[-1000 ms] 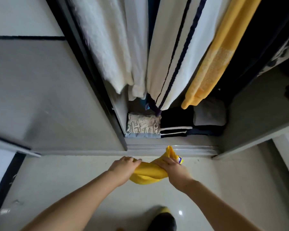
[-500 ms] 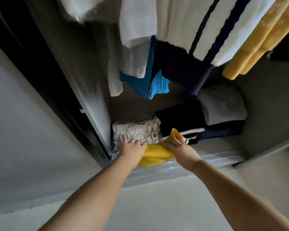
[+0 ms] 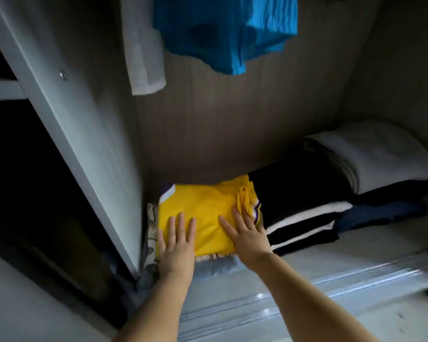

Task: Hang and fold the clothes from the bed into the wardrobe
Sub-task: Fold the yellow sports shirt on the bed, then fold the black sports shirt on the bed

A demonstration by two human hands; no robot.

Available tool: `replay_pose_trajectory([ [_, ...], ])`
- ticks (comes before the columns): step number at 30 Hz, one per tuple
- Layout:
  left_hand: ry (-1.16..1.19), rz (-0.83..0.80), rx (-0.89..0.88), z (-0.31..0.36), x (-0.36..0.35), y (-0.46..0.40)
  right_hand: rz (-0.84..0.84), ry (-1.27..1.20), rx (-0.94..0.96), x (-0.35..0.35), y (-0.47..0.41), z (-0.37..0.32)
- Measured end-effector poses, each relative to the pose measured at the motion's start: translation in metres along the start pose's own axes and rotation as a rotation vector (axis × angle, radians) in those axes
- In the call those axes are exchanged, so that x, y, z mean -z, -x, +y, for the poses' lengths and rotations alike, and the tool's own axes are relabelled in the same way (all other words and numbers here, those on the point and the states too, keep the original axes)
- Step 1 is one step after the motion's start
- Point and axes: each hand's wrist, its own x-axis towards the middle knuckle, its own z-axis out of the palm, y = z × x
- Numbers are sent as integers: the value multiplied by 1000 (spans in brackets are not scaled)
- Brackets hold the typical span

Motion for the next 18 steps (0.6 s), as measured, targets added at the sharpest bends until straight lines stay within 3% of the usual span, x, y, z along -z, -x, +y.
replay_pose_trajectory([
  [6,-53,-225,46,1,4,0,-196,39,25,14,4,-5],
  [11,-40,-410,-35,10,50,15,-172,-112,6,37,40,-17],
  [18,-82,-570,-314,59,152,82,-307,-302,-343,107,160,7],
])
